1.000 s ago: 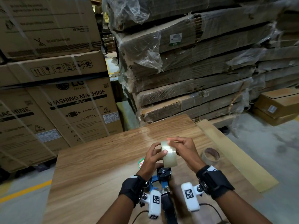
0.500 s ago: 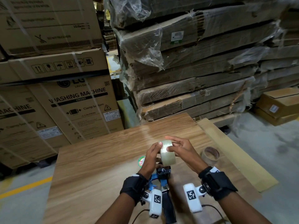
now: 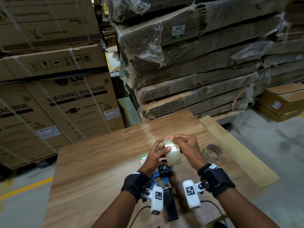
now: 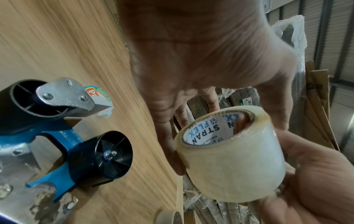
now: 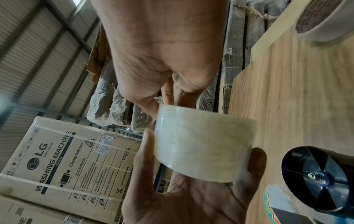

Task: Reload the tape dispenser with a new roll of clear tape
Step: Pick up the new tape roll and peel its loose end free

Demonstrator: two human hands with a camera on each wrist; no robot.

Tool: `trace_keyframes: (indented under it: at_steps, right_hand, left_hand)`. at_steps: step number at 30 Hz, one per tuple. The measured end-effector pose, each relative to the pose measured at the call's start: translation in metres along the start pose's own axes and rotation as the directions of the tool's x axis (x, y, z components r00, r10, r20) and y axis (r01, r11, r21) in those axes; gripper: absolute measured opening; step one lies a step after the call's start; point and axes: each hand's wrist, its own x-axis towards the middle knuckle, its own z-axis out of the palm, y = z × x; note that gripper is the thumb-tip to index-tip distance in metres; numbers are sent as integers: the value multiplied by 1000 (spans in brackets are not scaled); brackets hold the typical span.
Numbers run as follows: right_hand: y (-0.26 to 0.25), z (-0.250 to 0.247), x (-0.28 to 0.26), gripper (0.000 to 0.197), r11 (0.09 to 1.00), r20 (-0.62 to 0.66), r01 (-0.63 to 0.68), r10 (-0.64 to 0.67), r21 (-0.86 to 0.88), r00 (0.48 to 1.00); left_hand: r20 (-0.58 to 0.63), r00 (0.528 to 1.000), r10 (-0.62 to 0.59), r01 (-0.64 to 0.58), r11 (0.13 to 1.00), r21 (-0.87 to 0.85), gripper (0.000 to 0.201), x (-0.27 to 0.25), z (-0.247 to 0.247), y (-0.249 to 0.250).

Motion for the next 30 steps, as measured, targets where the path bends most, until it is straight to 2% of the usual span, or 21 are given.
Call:
trace_keyframes:
  at_steps: [4,7,11,13,16,19,21,23,26,29,30]
  right_hand:
    - [2,-2,1,15,1000,49,-17,17,4,999]
    - [4,-6,0,30,999,162,-52,51,5,985]
    - [8,-12,-1,48,997,269,-76,66,25,961]
    - [10,-13,0,48,996,261,-80,68,37,963]
    - [9,-11,-1,37,997,162,-63,54,50,985]
    - [7,-8,-4,20,999,53,-12,10,41,999]
    - [7,-7,-4,15,999,10,-1,0,40,1000]
    - [8,-6,-2,13,999,-21,6,-6,35,1000]
    - [11,-6,-1,15,1000,-7,-3,3,28,1000]
    - [11,-8,-3,21,998,74,-35,32,44,997]
    - [9,-9,-5,26,998,111,-46,41,50,993]
  left_hand:
    - [-39,999,-26,25,1000,-9,43,0,4,1]
    - [-74,994,-79,77,997,-24,41,0,5,4]
    - [-131,983,-132,133,991,1,49,0,4,6]
    - [-139,979,-148,152,988,24,55,2,3,4]
    - [-130,983,-131,140,988,65,56,4,2,4]
    - [-32,998,-59,60,997,55,42,2,1,7]
    - [40,999,-33,31,998,58,45,0,1,7]
    - [53,998,-29,26,998,55,47,-1,3,6]
    - [10,1000,-22,22,998,51,41,-1,7,6]
    - [-40,998,-39,41,998,54,24,-4,11,9]
    - [-61,997,-49,52,997,53,25,-4,11,9]
